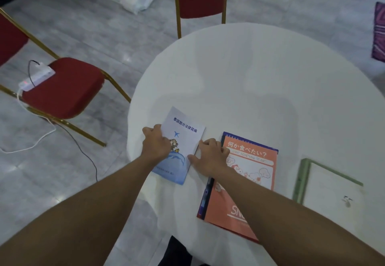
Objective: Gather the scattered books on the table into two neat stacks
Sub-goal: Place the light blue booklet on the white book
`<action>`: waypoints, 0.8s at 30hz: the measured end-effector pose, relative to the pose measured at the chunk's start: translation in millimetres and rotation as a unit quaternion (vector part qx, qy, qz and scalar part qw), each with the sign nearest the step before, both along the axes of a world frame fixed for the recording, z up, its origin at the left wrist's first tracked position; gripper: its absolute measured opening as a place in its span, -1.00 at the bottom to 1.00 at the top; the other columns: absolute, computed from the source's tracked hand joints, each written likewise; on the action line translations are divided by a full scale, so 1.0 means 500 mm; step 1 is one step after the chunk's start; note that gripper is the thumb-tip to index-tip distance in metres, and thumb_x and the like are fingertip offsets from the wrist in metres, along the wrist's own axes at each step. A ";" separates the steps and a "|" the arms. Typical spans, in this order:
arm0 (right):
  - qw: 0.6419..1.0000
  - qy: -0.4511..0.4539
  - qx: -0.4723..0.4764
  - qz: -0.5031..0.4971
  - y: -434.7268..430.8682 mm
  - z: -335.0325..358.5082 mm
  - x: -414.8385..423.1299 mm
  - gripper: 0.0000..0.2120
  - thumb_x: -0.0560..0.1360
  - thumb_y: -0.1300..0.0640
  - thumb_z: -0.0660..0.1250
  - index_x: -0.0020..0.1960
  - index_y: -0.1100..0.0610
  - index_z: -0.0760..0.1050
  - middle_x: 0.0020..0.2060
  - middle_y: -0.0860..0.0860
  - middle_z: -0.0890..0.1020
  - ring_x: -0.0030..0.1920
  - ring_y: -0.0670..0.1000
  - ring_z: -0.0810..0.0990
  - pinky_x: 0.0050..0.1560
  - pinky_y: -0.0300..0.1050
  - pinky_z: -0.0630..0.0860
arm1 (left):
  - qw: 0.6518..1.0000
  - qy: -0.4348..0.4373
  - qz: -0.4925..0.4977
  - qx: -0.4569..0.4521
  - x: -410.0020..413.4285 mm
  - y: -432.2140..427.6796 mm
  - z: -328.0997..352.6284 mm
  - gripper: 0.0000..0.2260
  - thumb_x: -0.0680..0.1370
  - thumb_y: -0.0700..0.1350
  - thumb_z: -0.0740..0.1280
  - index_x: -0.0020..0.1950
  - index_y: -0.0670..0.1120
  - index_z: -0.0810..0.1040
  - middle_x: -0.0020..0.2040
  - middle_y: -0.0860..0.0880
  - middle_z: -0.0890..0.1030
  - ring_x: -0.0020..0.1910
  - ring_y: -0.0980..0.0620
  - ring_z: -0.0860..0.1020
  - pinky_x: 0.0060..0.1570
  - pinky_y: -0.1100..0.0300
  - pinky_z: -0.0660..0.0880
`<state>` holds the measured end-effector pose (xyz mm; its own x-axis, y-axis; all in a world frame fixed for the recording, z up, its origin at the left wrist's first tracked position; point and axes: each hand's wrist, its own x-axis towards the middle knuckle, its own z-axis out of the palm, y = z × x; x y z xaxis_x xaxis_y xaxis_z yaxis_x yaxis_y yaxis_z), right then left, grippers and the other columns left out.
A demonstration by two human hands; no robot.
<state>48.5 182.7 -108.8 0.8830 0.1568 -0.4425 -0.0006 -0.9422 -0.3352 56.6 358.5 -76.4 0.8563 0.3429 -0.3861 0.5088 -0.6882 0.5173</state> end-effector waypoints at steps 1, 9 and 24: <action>1.000 0.010 0.009 -0.014 0.000 0.007 0.004 -0.52 0.51 -0.28 0.20 0.27 0.03 0.41 0.28 0.07 0.40 0.33 0.13 0.30 0.22 0.09 0.17 | 1.000 -0.019 0.001 -0.010 0.006 -0.003 0.007 -0.68 0.58 -0.20 0.15 0.33 -0.15 0.38 0.29 -0.19 0.28 -0.03 -0.21 0.49 0.12 0.06 0.40; 0.959 0.036 0.223 -0.168 -0.056 0.092 0.018 -0.66 0.54 0.01 0.33 0.18 0.20 0.41 0.06 0.10 0.55 0.02 0.11 0.52 -0.05 -0.06 0.45 | 0.989 -0.111 -0.004 -0.094 0.027 -0.082 0.084 -0.66 0.56 -0.20 0.15 0.32 -0.08 0.44 0.22 -0.13 0.31 -0.02 -0.05 0.44 0.10 0.17 0.43; 0.915 -0.032 0.206 -0.346 -0.424 0.138 -0.157 -0.49 0.46 0.27 0.29 0.41 0.18 0.38 0.23 0.23 0.55 0.21 0.22 0.56 0.20 0.05 0.52 | 0.946 -0.028 -0.314 -0.082 -0.071 -0.435 0.095 -0.60 0.50 -0.38 0.20 0.34 -0.34 0.36 0.29 -0.32 0.44 0.29 -0.25 0.43 0.27 -0.05 0.41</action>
<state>-29.8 -29.2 -39.8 0.8556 -0.3083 -0.4159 -0.5177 -0.5165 -0.6821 20.9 141.0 -29.1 0.8918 -0.3003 -0.3384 -0.0041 -0.7532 0.6578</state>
